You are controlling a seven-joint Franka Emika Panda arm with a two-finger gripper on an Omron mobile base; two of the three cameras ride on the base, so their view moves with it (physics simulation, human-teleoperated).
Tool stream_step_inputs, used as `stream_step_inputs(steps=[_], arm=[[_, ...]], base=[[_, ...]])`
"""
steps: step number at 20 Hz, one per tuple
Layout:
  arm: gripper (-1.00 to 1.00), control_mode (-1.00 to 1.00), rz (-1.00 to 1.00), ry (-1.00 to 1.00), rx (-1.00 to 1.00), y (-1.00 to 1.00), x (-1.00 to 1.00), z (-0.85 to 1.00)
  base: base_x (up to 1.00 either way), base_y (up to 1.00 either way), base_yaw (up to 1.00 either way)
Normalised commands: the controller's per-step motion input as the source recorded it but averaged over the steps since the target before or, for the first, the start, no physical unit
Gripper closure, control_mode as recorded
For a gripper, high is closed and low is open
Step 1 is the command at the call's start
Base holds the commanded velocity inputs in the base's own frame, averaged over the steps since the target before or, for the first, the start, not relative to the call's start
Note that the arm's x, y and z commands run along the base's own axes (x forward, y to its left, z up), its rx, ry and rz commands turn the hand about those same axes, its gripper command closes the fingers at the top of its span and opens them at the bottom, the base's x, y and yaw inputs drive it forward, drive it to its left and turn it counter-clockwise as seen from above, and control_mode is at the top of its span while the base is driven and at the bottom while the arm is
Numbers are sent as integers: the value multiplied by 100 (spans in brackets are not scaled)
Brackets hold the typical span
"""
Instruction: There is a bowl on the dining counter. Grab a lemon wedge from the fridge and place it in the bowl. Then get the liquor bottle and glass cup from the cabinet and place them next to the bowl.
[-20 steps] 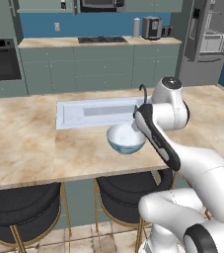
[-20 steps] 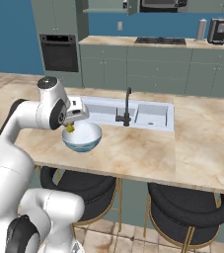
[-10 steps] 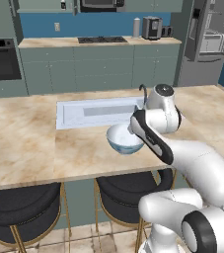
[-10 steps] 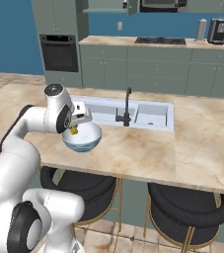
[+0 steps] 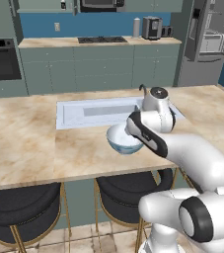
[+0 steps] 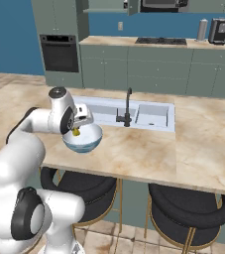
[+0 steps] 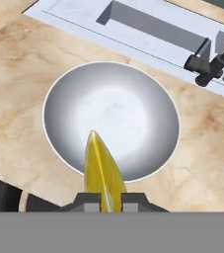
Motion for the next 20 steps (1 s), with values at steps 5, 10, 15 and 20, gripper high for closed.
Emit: stream_step_inputs(steps=[5, 10, 15, 20], arm=[[100, -100, 0, 0, 0, 12, 17, -22], [100, -100, 0, 0, 0, 9, 16, -21], [100, -100, 0, 0, 0, 3, 21, -18], [100, -100, 0, 0, 0, 2, 21, -18]], base=[[0, 0, 0], [0, 0, 0], [0, 0, 0], [0, 0, 0]])
